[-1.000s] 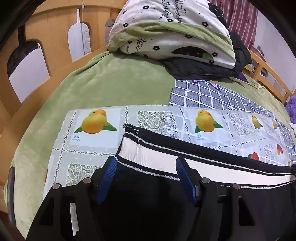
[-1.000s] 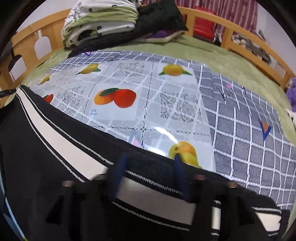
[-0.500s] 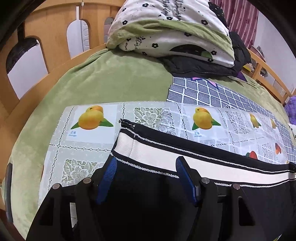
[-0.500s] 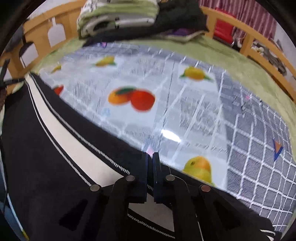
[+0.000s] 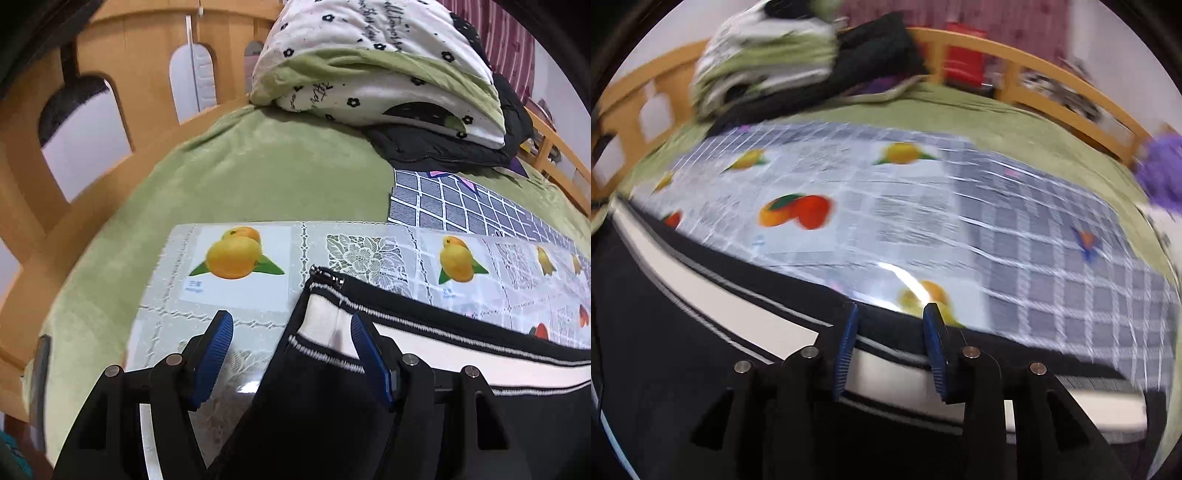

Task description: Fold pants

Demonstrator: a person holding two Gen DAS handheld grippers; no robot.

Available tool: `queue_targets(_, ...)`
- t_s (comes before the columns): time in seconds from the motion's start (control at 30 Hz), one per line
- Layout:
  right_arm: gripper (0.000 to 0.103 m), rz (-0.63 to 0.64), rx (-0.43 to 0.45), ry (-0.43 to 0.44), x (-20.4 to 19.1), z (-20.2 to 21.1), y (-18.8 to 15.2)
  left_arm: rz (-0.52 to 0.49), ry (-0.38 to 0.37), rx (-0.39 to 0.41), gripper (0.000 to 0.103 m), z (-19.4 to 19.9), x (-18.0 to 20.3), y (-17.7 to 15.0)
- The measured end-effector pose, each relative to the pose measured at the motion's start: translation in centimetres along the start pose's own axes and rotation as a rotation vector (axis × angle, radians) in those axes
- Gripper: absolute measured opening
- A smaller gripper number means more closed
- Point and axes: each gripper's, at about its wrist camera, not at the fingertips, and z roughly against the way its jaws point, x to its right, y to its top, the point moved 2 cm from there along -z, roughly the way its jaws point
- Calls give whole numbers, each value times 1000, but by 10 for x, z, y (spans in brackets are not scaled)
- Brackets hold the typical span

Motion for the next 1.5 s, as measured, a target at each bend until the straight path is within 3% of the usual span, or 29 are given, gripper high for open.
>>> queue_targets(0.1, 36, -120, 5, -84, 36, 4, -16, 8, -32, -21, 61, -17, 5, 7)
queue_targets(0.13, 34, -155, 2, -98, 45, 3, -20, 6, -36, -25, 26, -23, 7, 9)
queue_targets(0.17, 32, -209, 2, -105, 59, 1, -26, -12, -64, -41, 16, -30, 11, 12)
queue_targets(0.23, 16, -243, -4, -93, 69, -4, -30, 19, -80, -24, 16, -37, 10, 20)
queue_targets(0.33, 12, -276, -13, -105, 75, -10, -26, 7, -63, -43, 17, -53, 13, 24)
queue_targets(0.4, 12, -257, -28, -126, 73, -17, -27, -29, -4, -51, 26, -57, 21, 21)
queue_targets(0.47, 12, -243, -35, -147, 71, -17, -26, -24, 65, -57, 52, -47, 18, 21)
queue_targets(0.5, 12, -249, -41, -155, 71, -15, -25, -1, 70, -55, 55, -39, 14, 21)
queue_targets(0.57, 17, -272, -48, -174, 69, -5, -24, 33, 18, -44, 56, -18, 2, 18)
queue_targets(0.63, 36, -289, -27, -176, 60, 14, -24, 46, -28, -52, 57, 5, -7, 10)
queue_targets(0.7, 47, -290, 14, -169, 47, 37, -23, 61, -55, -57, 57, 30, -18, -5)
queue_targets(0.83, 56, -330, 34, -179, 20, 75, -26, 86, -124, -54, 57, 75, -33, -46)
queue_targets(0.97, 56, -362, 22, -163, -9, 112, -36, 116, -81, -77, 58, 93, -46, -92)
queue_targets(1.07, 56, -343, 13, -163, -25, 134, -44, 160, -136, -102, 57, 81, -54, -115)
queue_targets(1.13, 56, -326, 17, -148, -35, 150, -53, 189, -145, -77, 56, 75, -57, -115)
queue_targets(1.2, 56, -319, 13, -156, -41, 163, -62, 217, -161, -40, 46, 69, -60, -109)
queue_targets(1.23, 56, -323, 11, -163, -42, 169, -67, 218, -171, -35, 19, 66, -61, -105)
queue_targets(1.27, 56, -330, 6, -170, -43, 174, -71, 201, -164, -48, 6, 61, -61, -101)
queue_targets(1.3, 56, -338, 1, -176, -43, 180, -74, 214, -145, -44, 6, 61, -67, -98)
queue_targets(1.37, 56, -354, 5, -188, -44, 192, -80, 237, -198, -27, 6, 61, -75, -97)
queue_targets(1.43, 56, -355, 12, -193, -43, 203, -84, 219, -182, -39, 7, 53, -75, -100)
queue_targets(1.5, 56, -376, 21, -182, -41, 213, -89, 229, -157, -75, 15, 41, -73, -105)
